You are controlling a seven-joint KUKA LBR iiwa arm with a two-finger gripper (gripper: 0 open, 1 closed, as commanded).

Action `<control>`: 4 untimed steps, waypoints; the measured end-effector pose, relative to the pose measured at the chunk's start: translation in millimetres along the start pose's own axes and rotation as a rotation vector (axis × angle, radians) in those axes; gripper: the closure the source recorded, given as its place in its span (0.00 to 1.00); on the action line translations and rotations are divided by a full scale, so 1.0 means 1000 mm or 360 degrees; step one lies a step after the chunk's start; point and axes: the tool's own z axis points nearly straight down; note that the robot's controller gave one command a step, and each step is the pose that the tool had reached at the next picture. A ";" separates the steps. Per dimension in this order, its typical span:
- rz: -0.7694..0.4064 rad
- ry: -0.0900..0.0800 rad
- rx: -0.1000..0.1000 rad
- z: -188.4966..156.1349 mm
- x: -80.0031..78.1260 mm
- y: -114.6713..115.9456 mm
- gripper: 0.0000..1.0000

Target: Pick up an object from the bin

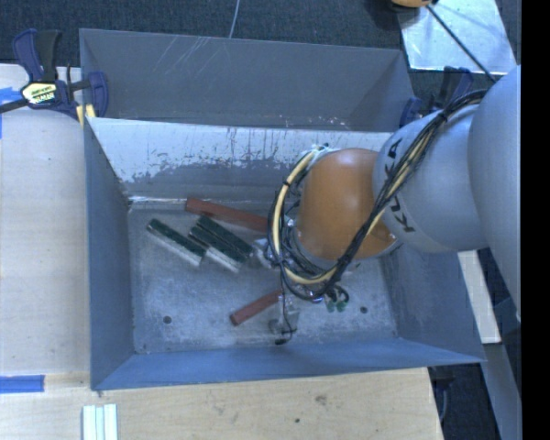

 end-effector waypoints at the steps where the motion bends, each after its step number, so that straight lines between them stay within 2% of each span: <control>1: 0.0200 -0.0002 -0.0001 -0.001 0.015 0.013 1.00; 3: 0.0201 0.0002 -0.0001 -0.004 0.016 0.013 1.00; 4: 0.0201 0.0018 -0.0001 -0.022 0.018 0.013 1.00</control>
Offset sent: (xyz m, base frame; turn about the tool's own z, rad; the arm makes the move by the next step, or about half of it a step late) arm 0.0000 0.0000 0.0000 0.0000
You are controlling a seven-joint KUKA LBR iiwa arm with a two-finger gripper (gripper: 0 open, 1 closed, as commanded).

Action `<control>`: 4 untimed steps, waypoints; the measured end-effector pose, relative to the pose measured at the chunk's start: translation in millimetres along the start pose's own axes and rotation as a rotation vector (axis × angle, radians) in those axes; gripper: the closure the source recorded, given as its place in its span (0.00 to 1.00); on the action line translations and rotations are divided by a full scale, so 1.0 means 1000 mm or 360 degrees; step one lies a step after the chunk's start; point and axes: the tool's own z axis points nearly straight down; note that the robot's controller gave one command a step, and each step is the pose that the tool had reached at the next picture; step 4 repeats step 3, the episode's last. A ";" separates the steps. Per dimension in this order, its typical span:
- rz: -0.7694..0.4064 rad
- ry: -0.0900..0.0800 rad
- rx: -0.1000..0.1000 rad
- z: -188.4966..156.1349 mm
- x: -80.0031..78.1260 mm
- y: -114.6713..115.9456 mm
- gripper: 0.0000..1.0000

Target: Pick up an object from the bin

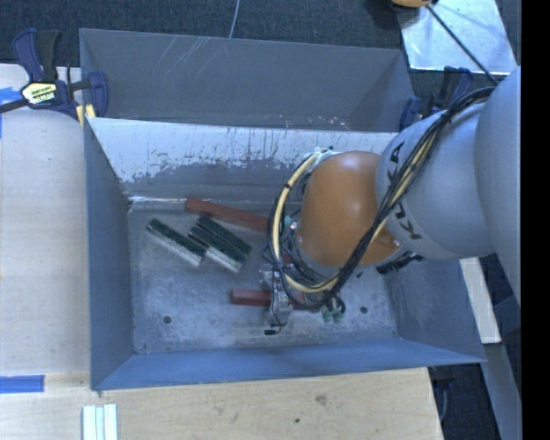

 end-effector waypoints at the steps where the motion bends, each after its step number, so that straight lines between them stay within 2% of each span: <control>1: 0.0000 -0.0009 -0.0001 -0.024 -0.001 0.000 1.00; 3: 0.0000 -0.0024 -0.0002 -0.048 -0.004 0.000 1.00; 4: 0.0000 -0.0024 -0.0002 -0.048 -0.004 0.000 1.00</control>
Offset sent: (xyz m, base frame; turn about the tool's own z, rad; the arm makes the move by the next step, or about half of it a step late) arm 0.0000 -0.0001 0.0781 0.0000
